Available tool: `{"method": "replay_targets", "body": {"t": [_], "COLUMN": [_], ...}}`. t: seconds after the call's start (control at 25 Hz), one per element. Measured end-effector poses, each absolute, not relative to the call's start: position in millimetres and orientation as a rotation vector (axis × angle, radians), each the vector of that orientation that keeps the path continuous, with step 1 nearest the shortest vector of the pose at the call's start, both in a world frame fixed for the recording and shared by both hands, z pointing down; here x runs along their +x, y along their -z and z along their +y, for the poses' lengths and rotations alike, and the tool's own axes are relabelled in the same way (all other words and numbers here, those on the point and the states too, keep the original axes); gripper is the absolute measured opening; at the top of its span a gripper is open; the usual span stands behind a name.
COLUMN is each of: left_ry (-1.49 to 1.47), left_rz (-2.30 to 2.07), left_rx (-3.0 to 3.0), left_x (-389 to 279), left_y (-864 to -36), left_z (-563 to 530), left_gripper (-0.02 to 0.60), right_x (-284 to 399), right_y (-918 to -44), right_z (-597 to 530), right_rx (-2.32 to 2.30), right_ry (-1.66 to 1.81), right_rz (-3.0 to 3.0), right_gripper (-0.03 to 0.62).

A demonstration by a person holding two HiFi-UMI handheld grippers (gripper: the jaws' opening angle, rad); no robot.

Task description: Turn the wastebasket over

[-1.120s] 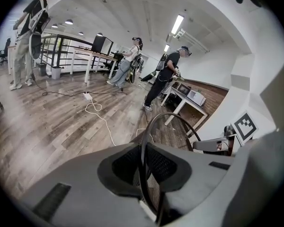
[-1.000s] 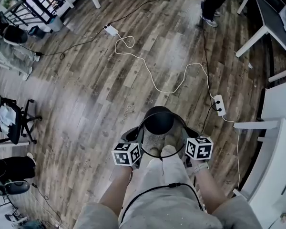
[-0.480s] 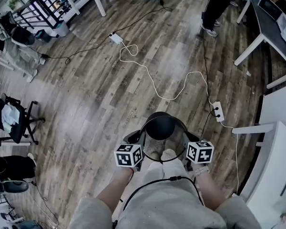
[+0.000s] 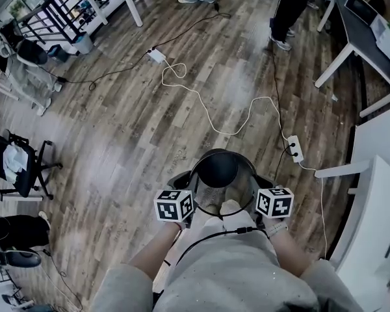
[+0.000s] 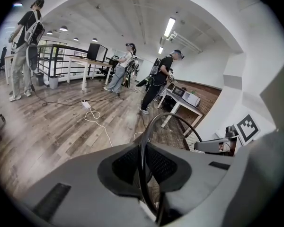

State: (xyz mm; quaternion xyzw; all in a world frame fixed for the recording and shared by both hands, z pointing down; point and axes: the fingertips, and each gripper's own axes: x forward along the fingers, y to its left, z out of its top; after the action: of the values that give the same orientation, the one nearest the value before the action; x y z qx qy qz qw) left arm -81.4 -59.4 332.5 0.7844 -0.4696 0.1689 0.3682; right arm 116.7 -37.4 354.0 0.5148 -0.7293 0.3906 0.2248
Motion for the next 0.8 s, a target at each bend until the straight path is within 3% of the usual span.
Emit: {"method": "replay_targets", "body": {"t": [0.8], "left_ry": [-0.337], "left_rz": [-1.253], "left_rx": [2.071], "left_x": [-103], "left_y": [-297], "left_z": [-53], "left_gripper": [0.041], "right_x": [97], "right_y": [-320], "right_z": [-35], "right_rx": [1.487], "right_ry": [-1.014], "right_rz": [-2.067], "right_gripper": [0.028]}}
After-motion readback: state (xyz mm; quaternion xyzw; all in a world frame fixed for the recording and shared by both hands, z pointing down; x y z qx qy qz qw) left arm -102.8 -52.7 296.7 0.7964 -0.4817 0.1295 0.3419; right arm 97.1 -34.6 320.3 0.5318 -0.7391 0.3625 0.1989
